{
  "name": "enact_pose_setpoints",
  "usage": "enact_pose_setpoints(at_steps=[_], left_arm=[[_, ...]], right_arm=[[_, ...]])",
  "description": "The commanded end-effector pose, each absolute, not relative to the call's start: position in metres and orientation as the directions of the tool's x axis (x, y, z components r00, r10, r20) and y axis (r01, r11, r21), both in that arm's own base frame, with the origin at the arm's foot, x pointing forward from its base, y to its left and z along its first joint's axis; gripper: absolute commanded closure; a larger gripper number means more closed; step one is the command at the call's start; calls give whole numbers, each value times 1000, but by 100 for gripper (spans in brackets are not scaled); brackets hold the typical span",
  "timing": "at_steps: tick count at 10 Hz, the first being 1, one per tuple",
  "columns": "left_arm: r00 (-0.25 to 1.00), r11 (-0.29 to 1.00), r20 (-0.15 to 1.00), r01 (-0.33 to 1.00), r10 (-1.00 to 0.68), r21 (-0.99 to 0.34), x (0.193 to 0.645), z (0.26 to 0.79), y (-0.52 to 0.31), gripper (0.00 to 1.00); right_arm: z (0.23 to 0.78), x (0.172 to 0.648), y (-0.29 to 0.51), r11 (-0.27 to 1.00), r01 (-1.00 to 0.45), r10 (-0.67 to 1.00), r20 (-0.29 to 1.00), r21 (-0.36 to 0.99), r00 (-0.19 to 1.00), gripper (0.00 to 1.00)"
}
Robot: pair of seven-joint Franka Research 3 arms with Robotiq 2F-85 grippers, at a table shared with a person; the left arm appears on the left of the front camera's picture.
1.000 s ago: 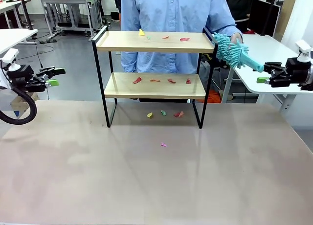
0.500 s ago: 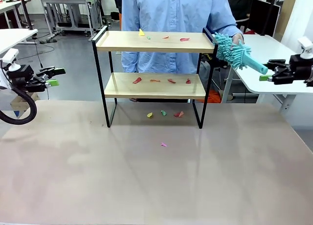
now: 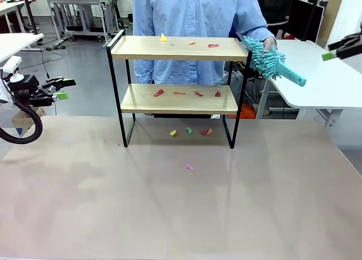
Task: Clean the shelf.
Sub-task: Pick up the Duster handed by the human.
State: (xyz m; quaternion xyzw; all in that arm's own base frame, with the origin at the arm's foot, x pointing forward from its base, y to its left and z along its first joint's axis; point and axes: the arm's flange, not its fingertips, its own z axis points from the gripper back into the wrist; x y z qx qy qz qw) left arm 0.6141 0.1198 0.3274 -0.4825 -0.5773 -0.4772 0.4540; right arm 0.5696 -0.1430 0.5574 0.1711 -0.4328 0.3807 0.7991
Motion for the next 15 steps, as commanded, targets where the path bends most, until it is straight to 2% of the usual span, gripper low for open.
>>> enact_pose_setpoints(at_steps=[1,2,3,5,6,10,11,12,15], left_arm=[[-137,72,984,989,110,130,614,328,119,0],[-137,72,984,989,110,130,614,328,119,0],[-137,72,984,989,110,130,614,328,119,0],[-137,72,984,989,110,130,614,328,119,0],[-137,72,984,989,110,130,614,328,119,0],[-137,72,984,989,110,130,614,328,119,0],[-137,72,984,989,110,130,614,328,119,0],[-137,72,984,989,110,130,614,328,119,0],[-137,72,984,989,110,130,614,328,119,0]], right_arm=[[571,547,-88,762,-648,427,752,1,503,0],[584,537,-67,850,-527,376,697,3,610,0],[594,529,-52,881,-472,363,675,-26,642,0],[593,527,-29,894,-447,347,685,-36,640,0],[596,535,-51,862,-503,390,713,-60,584,0],[596,535,-51,862,-503,390,713,-60,584,0],[594,531,-49,878,-476,373,701,-54,608,0],[610,523,-33,899,-424,385,667,-113,638,0],[629,512,6,918,-389,356,576,-72,736,0]])
